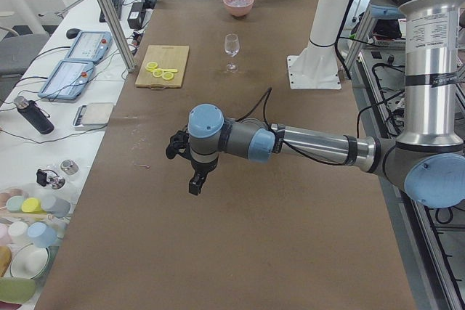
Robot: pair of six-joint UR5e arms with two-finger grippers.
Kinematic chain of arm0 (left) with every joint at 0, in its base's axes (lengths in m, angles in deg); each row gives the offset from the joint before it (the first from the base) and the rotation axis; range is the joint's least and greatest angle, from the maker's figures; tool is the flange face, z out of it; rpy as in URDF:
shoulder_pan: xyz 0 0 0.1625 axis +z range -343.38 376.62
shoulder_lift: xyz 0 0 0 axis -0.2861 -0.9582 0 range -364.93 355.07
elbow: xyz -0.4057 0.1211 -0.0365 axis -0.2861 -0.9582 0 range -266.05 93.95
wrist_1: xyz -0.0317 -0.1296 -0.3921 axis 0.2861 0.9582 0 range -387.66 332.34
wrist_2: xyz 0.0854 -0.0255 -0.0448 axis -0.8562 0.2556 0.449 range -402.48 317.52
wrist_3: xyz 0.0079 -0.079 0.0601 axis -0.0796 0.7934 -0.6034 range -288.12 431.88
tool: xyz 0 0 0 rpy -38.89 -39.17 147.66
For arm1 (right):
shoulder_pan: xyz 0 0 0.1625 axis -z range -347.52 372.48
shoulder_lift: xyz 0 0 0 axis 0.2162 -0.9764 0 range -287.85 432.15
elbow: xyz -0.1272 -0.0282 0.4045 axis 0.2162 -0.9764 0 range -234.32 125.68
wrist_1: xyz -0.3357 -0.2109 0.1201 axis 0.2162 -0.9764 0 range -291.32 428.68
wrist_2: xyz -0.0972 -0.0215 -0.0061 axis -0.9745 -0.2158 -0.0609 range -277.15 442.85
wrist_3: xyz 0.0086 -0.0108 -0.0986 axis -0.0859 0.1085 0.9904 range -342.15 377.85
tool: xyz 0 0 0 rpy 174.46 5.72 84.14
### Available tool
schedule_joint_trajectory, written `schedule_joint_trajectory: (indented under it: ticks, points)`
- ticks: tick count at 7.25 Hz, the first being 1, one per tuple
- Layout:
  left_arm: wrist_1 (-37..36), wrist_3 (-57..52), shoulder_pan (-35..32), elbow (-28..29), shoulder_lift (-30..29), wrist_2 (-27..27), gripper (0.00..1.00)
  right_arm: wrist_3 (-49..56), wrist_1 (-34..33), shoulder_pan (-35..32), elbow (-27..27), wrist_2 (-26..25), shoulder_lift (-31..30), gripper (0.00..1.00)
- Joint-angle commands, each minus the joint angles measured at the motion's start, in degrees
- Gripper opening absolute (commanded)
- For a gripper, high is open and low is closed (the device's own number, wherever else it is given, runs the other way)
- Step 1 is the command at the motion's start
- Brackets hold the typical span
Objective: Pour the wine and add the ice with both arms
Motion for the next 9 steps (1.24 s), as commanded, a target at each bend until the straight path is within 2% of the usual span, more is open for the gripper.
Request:
schedule_joint_trajectory:
  ticks: [1, 4, 9]
  points:
    - [4.3, 0.2, 0.0, 0.8, 0.7, 0.1, 0.98, -0.3, 8.1, 0.0, -0.3, 0.3, -0.2, 1.0]
    - [6.0, 0.2, -0.3, 1.3, 0.2, 0.0, 0.98, -0.5, 9.7, 0.0, -0.8, 0.7, -0.3, 1.0]
    - [18.3, 0.3, -0.8, 5.4, -0.2, 0.0, 0.98, -0.5, 9.8, -0.1, -2.1, 2.7, -0.6, 1.0]
